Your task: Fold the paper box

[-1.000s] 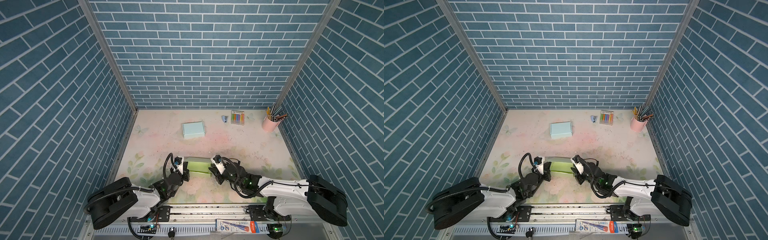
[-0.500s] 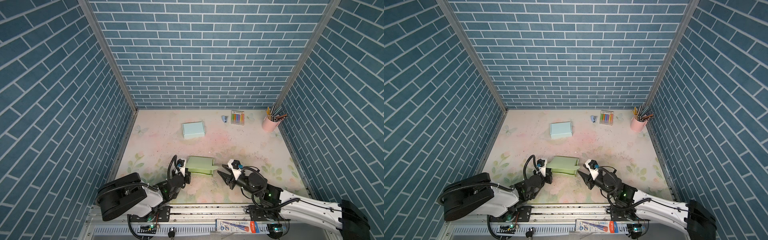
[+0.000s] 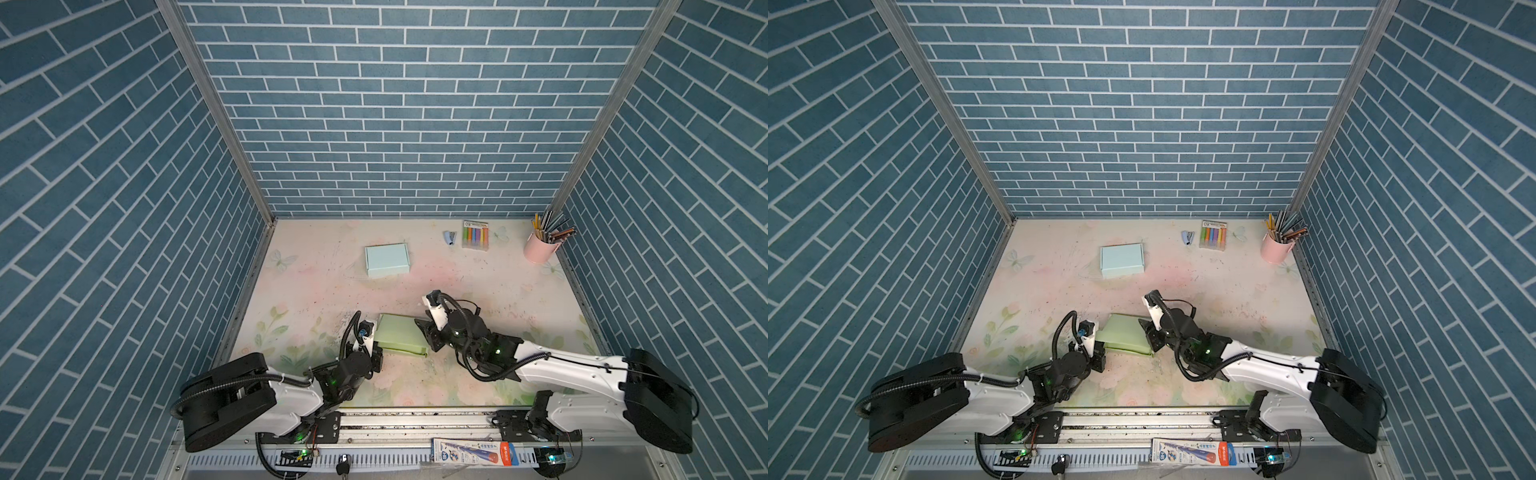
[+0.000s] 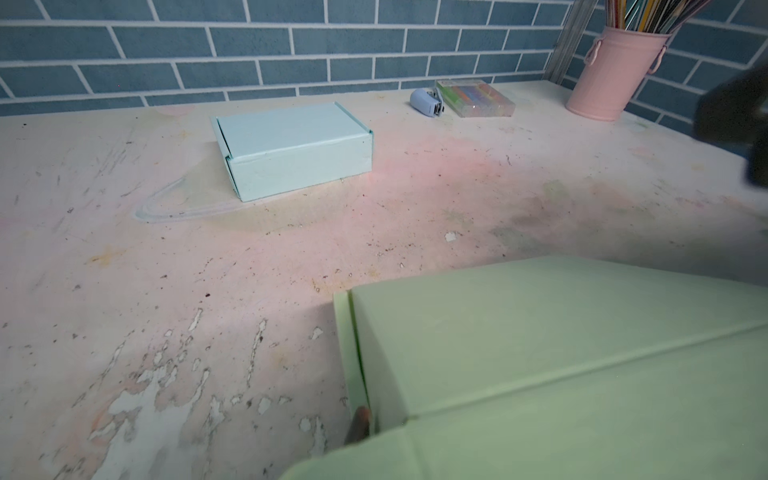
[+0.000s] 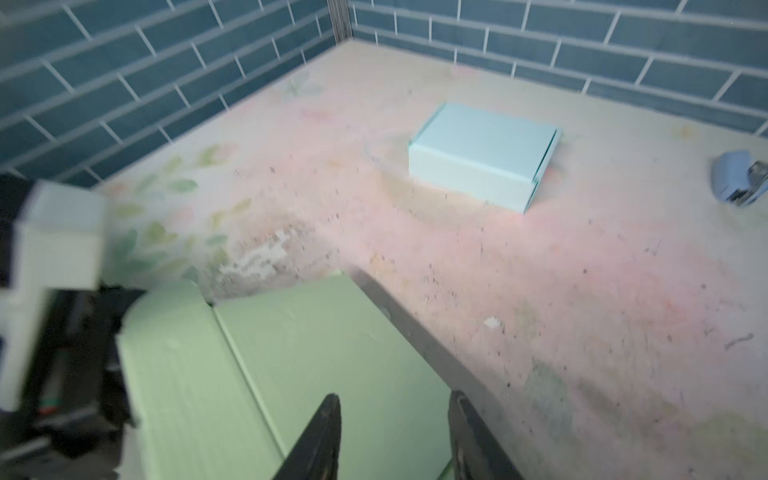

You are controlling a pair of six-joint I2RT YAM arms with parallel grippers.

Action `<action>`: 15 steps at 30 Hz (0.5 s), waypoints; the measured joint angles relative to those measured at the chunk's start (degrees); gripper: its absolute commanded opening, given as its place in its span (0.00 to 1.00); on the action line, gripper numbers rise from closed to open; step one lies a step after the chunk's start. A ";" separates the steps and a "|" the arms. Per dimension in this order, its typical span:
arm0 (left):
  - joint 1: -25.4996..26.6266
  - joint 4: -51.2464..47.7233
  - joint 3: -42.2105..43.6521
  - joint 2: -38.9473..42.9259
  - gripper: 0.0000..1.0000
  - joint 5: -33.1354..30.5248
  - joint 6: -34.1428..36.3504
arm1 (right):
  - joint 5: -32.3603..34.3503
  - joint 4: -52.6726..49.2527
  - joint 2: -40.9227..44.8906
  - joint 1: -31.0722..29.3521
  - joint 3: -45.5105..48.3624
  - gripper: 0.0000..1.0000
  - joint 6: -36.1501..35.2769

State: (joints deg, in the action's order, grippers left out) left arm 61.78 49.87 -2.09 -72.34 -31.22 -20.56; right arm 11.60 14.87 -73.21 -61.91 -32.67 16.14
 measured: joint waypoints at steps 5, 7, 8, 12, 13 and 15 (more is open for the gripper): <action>1.09 -6.84 0.15 4.50 0.57 1.09 -1.68 | 0.20 -0.46 -3.87 -0.92 0.28 0.42 0.00; 1.77 -10.73 0.15 7.39 0.82 1.55 -2.78 | 0.44 -0.26 -5.25 -1.05 0.28 0.42 0.00; 2.08 -12.98 0.13 9.01 0.89 1.90 -3.21 | 0.50 -0.22 -5.90 -1.09 0.28 0.41 0.02; 2.80 -21.59 0.02 16.37 0.89 4.66 -5.77 | 0.85 -0.13 -8.11 -1.27 0.26 0.41 0.00; 2.97 -23.96 -0.22 18.01 0.89 5.20 -6.47 | 0.94 -0.13 -8.37 -1.36 0.26 0.41 0.00; 3.23 -29.51 -1.27 21.92 0.89 6.58 -7.96 | 1.09 -0.11 -8.59 -1.49 0.26 0.41 0.00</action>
State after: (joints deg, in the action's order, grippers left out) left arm 65.01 20.36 -3.36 -50.41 -24.64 -28.51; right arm 12.69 14.76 -81.80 -63.40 -32.40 16.14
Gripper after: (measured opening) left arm 0.887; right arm 0.410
